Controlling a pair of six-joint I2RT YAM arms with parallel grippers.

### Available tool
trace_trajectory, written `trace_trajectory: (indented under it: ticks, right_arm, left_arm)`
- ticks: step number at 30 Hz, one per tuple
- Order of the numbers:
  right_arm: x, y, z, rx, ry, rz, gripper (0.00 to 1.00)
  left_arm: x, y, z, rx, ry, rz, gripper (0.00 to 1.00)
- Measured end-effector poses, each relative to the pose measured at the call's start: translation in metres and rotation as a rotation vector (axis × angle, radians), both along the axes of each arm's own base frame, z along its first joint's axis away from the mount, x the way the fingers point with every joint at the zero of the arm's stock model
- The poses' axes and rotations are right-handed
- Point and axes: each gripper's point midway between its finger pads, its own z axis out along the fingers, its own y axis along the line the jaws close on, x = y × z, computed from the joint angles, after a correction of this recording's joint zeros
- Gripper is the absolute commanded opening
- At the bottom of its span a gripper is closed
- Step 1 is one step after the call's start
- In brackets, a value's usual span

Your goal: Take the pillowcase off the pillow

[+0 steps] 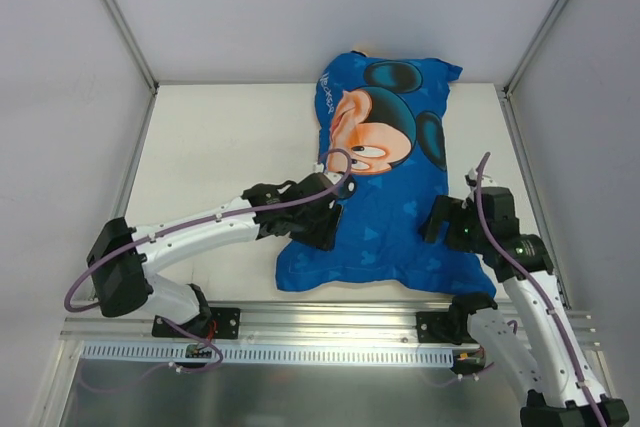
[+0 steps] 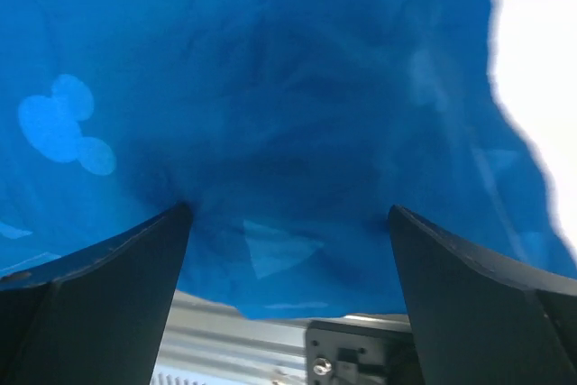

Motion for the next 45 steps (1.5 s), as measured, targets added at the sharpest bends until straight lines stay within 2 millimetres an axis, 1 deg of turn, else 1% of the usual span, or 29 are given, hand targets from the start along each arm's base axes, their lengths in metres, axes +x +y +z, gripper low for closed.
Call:
trace_trajectory:
  ticks: [1,2,3,5,6,9,11,12,14,16,18,20,22,24,26,27,28,29,30,32,35,37,39,40,41,42,43,44,45]
  right_arm:
    - [-0.001,0.006,-0.007,0.025,0.020,0.012,0.95]
    - [-0.003,0.013,-0.015,0.051,0.046,0.023,0.78]
    - [-0.003,0.018,-0.020,0.065,0.066,0.035,0.66]
    - [-0.003,0.028,-0.024,0.091,0.090,0.052,0.31]
    - [-0.001,0.033,-0.024,0.099,0.098,0.065,0.02]
    - [0.000,0.042,-0.017,0.115,0.092,0.083,0.01]
    - [0.002,0.044,-0.001,0.121,0.065,0.091,0.01]
    - [0.004,0.046,0.012,0.127,0.041,0.096,0.01]
    - [0.010,0.049,0.047,0.151,-0.034,0.107,0.01]
    - [0.015,0.057,0.095,0.196,-0.142,0.141,0.01]
    - [0.016,0.063,0.142,0.241,-0.243,0.172,0.01]
    - [0.014,0.067,0.183,0.282,-0.331,0.201,0.01]
    - [0.009,0.070,0.215,0.310,-0.385,0.224,0.01]
    - [0.007,0.072,0.236,0.330,-0.422,0.242,0.01]
    - [0.005,0.074,0.248,0.343,-0.437,0.254,0.01]
    - [0.006,0.075,0.250,0.348,-0.436,0.257,0.01]
    - [0.006,0.077,0.248,0.348,-0.426,0.257,0.01]
    - [0.007,0.077,0.245,0.348,-0.411,0.255,0.01]
    - [0.008,0.079,0.240,0.346,-0.394,0.255,0.01]
    - [0.010,0.086,0.225,0.353,-0.356,0.264,0.01]
    - [0.010,0.112,0.184,0.341,-0.254,0.317,0.01]
    - [0.009,0.138,0.151,0.292,-0.165,0.369,0.01]
    - [0.010,0.175,0.122,0.238,-0.084,0.433,0.01]
    - [0.014,0.196,0.107,0.219,-0.050,0.459,0.09]
    - [0.017,0.217,0.092,0.198,-0.006,0.487,0.26]
    - [0.019,0.234,0.082,0.188,0.026,0.509,0.59]
    - [0.023,0.256,0.068,0.182,0.073,0.534,0.72]
    - [0.025,0.267,0.063,0.170,0.094,0.555,0.83]
    - [0.030,0.281,0.061,0.171,0.104,0.575,0.90]
  left_arm:
    - [0.000,-0.003,-0.002,-0.006,0.006,-0.003,0.22]
    - [0.000,-0.007,-0.004,-0.013,0.014,-0.010,0.00]
    - [0.000,-0.009,-0.007,-0.014,0.024,-0.010,0.00]
    - [0.000,-0.012,-0.013,-0.009,0.042,-0.020,0.00]
    - [0.001,-0.013,-0.015,-0.010,0.048,-0.017,0.00]
    - [0.005,-0.011,-0.007,-0.042,0.052,-0.001,0.00]
    - [0.013,-0.005,0.010,-0.091,0.032,0.026,0.00]
    - [0.019,-0.001,0.023,-0.129,0.013,0.045,0.00]
    - [0.033,0.012,0.057,-0.230,-0.044,0.098,0.00]
    - [0.045,0.024,0.098,-0.339,-0.121,0.143,0.00]
    - [0.049,0.033,0.142,-0.440,-0.199,0.158,0.00]
    - [0.047,0.036,0.181,-0.520,-0.269,0.150,0.00]
    - [0.046,0.037,0.208,-0.566,-0.312,0.143,0.00]
    - [0.047,0.038,0.223,-0.591,-0.339,0.140,0.00]
    - [0.049,0.038,0.222,-0.584,-0.339,0.144,0.02]
    - [0.051,0.038,0.218,-0.570,-0.332,0.150,0.18]
    - [0.053,0.038,0.212,-0.547,-0.326,0.154,0.43]
    - [0.055,0.041,0.206,-0.521,-0.322,0.166,0.83]
    - [0.059,0.047,0.196,-0.475,-0.316,0.191,0.97]
    - [0.064,0.059,0.184,-0.412,-0.310,0.239,0.99]
    - [0.068,0.083,0.176,-0.324,-0.339,0.309,0.98]
    - [0.068,0.101,0.180,-0.293,-0.367,0.351,0.96]
    - [0.068,0.119,0.190,-0.277,-0.402,0.392,0.96]
    - [0.068,0.127,0.197,-0.273,-0.423,0.417,0.96]
    - [0.067,0.134,0.203,-0.274,-0.440,0.437,0.96]
    - [0.066,0.141,0.209,-0.272,-0.454,0.454,0.96]
    - [0.064,0.146,0.212,-0.267,-0.462,0.466,0.96]
    - [0.062,0.150,0.213,-0.259,-0.464,0.474,0.96]
    - [0.059,0.152,0.212,-0.253,-0.460,0.476,0.96]
